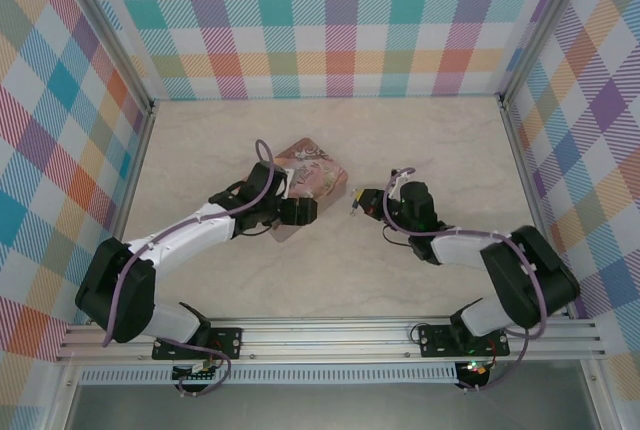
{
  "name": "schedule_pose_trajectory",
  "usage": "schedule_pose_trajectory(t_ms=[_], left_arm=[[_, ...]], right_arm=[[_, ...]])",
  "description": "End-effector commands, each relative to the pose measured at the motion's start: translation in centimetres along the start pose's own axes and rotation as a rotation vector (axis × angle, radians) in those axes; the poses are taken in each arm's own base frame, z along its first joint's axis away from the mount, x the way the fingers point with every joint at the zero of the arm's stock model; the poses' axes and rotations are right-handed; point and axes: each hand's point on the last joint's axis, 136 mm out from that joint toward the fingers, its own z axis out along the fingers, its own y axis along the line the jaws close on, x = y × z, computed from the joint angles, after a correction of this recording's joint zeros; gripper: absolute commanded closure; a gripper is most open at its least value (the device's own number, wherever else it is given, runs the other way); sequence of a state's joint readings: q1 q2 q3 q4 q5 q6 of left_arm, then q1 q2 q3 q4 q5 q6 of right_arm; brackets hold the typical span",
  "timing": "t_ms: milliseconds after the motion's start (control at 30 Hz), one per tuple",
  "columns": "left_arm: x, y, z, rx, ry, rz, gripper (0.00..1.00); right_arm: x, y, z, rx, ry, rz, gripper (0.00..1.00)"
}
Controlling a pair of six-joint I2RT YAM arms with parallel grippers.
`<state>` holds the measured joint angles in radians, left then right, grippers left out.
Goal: Unlock the padlock with the key
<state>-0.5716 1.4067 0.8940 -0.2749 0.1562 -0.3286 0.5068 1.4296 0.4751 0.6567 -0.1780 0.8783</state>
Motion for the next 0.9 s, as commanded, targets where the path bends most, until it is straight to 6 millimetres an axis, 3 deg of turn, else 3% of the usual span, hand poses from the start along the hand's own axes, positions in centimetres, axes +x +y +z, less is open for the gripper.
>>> schedule_pose_trajectory(t_ms=[0,233,367,533,667,867], left_arm=[[1.5,2.5,0.0,-0.070,0.084,-0.019,0.19],[-2.5,1.6,-2.6,-0.022,-0.059,-0.006,0.07],[-5.7,0.8,-4.9,-0.014,-0.188,-0.001,0.01],[-8.5,0.3,-7.1,-0.035,-0.289,0.015,0.00],[-9.5,-0.1,-8.1,-0.038,-0.324,0.029,0.00],[-9.6,0.2,-8.6,-0.058,-0.327,0.029,0.00]], right_arm=[[2.9,-0.8,-1.4,0.070,0.183,-0.101,0.95],[6.7,-1.9,-3.5,0.133,0.398,-0.090,0.95],[7.7,-3.0,-3.8,0.169,0.440,-0.070,0.95],[8.3,-4.4,-3.3,0.234,0.488,-0.054,0.95],[8.7,-5.0,-2.4,0.248,0.516,-0.038,0.94],[9.1,-5.2,-1.1,0.234,0.539,-0.025,0.91]])
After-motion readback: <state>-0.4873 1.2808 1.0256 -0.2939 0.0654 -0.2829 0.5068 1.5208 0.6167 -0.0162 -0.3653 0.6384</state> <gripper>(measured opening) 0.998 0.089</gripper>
